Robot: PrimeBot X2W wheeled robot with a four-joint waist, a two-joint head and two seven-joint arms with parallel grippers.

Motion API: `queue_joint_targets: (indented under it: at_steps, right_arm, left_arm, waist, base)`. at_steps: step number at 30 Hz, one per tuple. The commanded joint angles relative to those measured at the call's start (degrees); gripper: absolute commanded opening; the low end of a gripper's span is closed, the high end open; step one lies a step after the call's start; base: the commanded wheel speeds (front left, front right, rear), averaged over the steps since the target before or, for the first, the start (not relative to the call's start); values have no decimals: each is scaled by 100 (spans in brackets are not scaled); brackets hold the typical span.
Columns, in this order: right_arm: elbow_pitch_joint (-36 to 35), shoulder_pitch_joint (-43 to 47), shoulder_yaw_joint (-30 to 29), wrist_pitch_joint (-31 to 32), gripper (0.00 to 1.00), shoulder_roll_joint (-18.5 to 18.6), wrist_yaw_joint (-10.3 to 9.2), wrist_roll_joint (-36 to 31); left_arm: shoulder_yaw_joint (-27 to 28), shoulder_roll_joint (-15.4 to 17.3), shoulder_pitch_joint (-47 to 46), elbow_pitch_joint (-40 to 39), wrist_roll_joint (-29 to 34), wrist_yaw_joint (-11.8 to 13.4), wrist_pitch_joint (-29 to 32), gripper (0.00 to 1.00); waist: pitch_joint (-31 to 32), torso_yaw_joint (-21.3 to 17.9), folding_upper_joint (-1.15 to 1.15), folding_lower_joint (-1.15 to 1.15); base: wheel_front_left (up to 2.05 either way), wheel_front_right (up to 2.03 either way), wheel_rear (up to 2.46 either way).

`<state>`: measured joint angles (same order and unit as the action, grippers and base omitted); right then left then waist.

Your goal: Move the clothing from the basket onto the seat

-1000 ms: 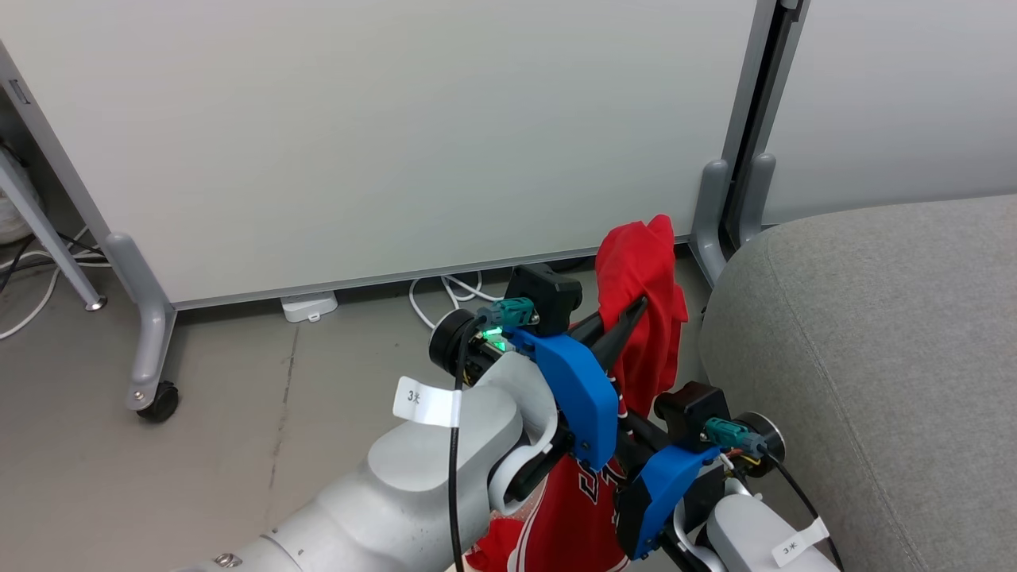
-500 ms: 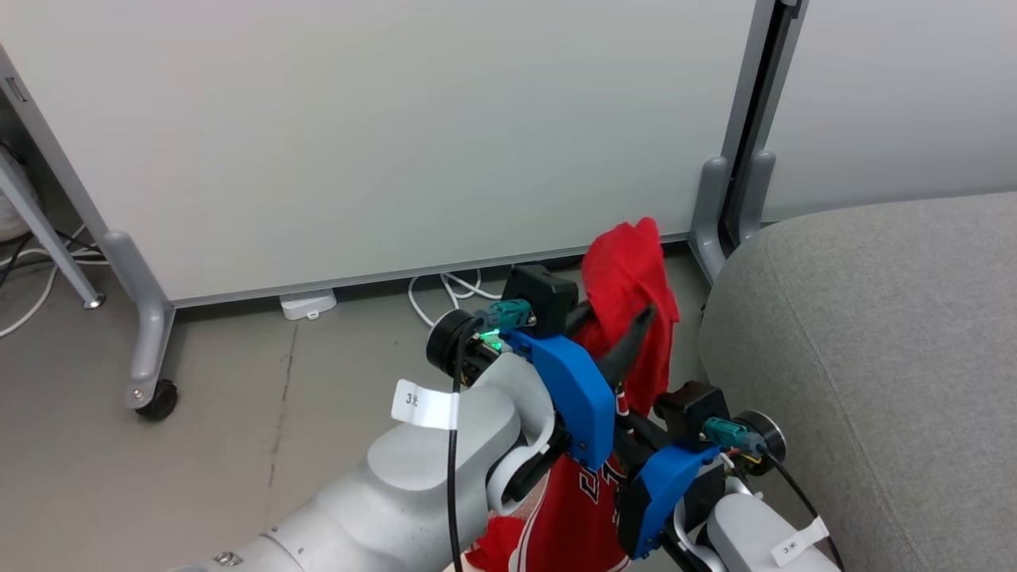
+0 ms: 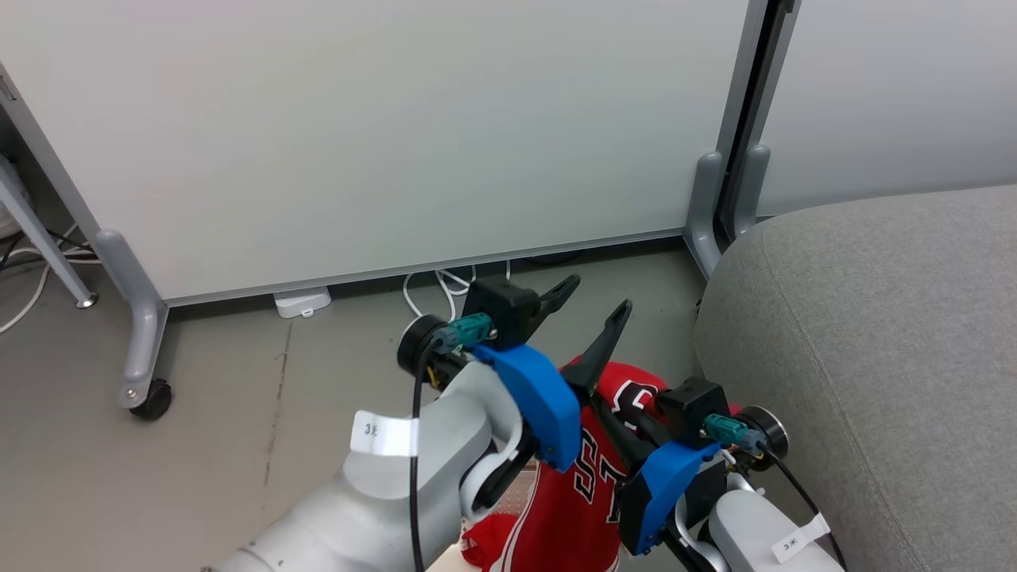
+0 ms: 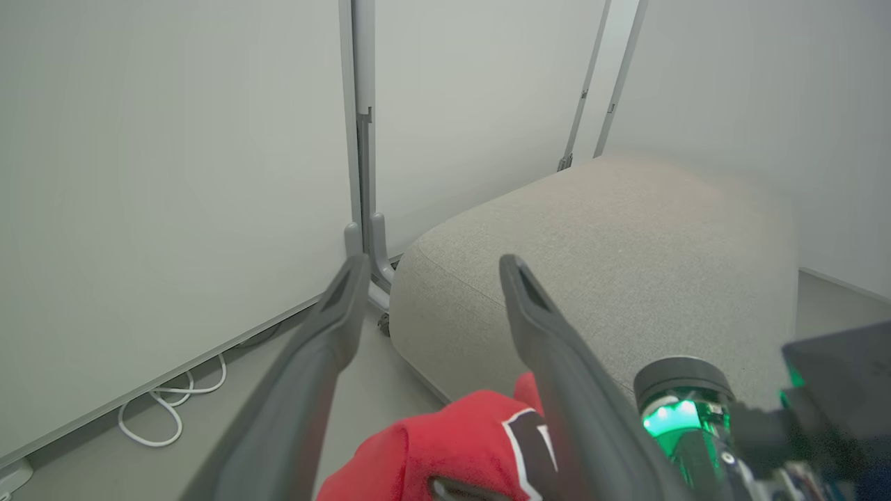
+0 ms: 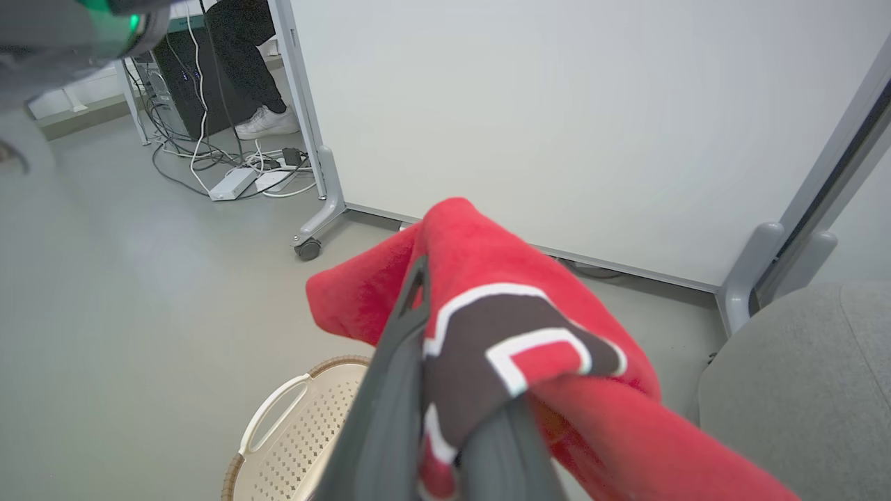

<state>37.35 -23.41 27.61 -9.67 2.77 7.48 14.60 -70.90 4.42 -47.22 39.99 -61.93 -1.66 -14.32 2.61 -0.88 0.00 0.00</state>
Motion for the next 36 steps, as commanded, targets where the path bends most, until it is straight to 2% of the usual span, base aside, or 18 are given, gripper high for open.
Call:
queue_joint_targets:
  at_steps: [1, 4, 10, 11, 17, 22, 28, 36]
  right_arm:
    - [-42, -102, -31, -17, 0, 21, 3, -48]
    - [-56, -94, -106, -29, 0, 21, 3, -84]
    - [-123, -84, -268, -60, 0, 21, 3, -136]
    - [-123, -84, -268, -60, 0, 21, 3, -136]
    - [-197, -94, -460, -61, 0, 21, 3, -224]
    - [-257, -53, -544, -49, 0, 21, 3, -254]
    - [-293, 30, -616, -29, 0, 21, 3, -285]
    - [-329, 85, -648, -18, 0, 21, 3, -305]
  left_arm:
    - [72, 118, 178, 3, 76, -35, -53, 100]
    - [313, 260, 400, -141, 296, -49, -90, 100]
    - [1341, 606, 1293, -900, 1153, -88, -92, 100]
    - [1341, 606, 1293, -900, 1153, -88, -92, 100]
    - [2400, 787, 2318, -1618, 2061, -181, -94, 100]
    - [3039, 846, 3067, -1920, 2646, -300, -93, 100]
    - [3676, 768, 3712, -2114, 3071, -431, -94, 100]
    - [4065, 588, 4068, -2132, 3403, -546, -94, 100]
  waist:
    - [-5, -1, 0, 0]
    - [-20, 15, 0, 0]
    - [-47, 36, 0, 0]
    - [-47, 36, 0, 0]
    - [-56, 36, 0, 0]
    - [-39, 22, 0, 0]
    - [-25, 28, 0, 0]
    - [-22, 25, 0, 0]
  base:
    - [0, 0, 0]
    - [0, 0, 0]
    - [0, 0, 0]
    - [0, 0, 0]
    - [0, 0, 0]
    - [0, 0, 0]
    - [0, 0, 0]
    - [0, 0, 0]
